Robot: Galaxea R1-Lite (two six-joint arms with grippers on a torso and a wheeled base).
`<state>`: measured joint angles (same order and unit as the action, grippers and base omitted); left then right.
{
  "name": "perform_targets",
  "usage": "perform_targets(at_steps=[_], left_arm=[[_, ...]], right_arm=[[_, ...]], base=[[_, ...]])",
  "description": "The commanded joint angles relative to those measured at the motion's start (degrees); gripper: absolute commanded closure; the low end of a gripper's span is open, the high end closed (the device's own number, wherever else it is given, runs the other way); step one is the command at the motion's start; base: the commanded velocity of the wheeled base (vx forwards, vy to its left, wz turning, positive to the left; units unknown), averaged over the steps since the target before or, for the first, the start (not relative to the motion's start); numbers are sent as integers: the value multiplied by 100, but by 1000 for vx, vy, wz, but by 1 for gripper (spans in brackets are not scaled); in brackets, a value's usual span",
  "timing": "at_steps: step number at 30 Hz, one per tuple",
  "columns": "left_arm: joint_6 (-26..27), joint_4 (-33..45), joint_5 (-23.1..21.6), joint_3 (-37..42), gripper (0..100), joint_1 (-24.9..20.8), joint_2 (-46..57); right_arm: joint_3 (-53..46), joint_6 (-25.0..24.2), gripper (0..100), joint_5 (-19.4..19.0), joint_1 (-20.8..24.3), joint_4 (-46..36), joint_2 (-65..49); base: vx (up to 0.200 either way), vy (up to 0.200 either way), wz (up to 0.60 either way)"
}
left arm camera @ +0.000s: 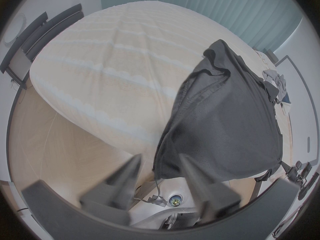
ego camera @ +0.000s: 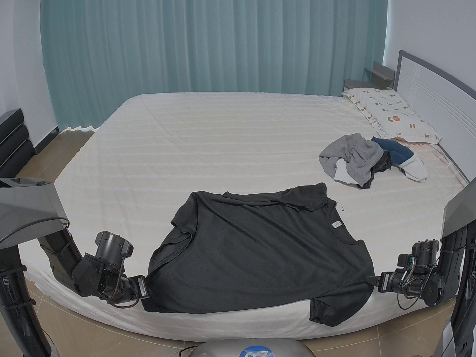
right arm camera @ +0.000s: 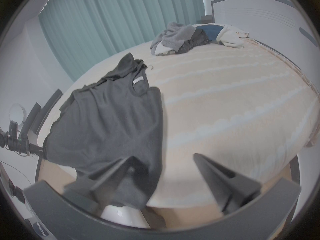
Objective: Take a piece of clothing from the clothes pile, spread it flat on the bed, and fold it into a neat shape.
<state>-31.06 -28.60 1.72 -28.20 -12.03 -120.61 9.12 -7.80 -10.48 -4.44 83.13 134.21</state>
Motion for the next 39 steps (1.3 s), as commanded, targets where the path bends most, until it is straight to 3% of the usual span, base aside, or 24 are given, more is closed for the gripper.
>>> perform_targets(at_steps=[1, 5, 7, 8, 11, 18, 25, 31, 39], left_arm=[[-58, -32, -22, -63, 0, 34, 91], [-269, -155, -93, -177, 0, 78, 346], [-453, -269, -233, -213, 0, 69, 469], [-656, -392, -356, -274, 0, 52, 539], [-998, -480, -427, -388, 0, 25, 530], [-1455, -445, -901, -617, 0, 17, 504], [-1868, -638, -901, -942, 0, -71, 337], [-2018, -867, -831, -1162, 0, -71, -41], [-1974, -1060, -532, -2287, 0, -98, -1017]], right_arm=[[55, -213, 0, 2, 22, 248, -202], [160, -556, 0, -24, 57, 292, -589], [275, -872, 0, -24, 101, 292, -800], [354, -1259, 0, -24, 198, 274, -896], [371, -1593, 0, -24, 382, 283, -817], [363, -1707, 0, -50, 558, 301, -536], [380, -2305, 0, -41, 936, 318, -299], [380, -2533, 0, -50, 1059, 459, -105], [459, -2955, 0, -50, 1156, 643, 71]], base=[[0, 0, 0], [0, 0, 0], [0, 0, 0], [0, 0, 0], [0, 0, 0], [171, 0, 0], [200, 0, 0], [0, 0, 0], [0, 0, 0]])
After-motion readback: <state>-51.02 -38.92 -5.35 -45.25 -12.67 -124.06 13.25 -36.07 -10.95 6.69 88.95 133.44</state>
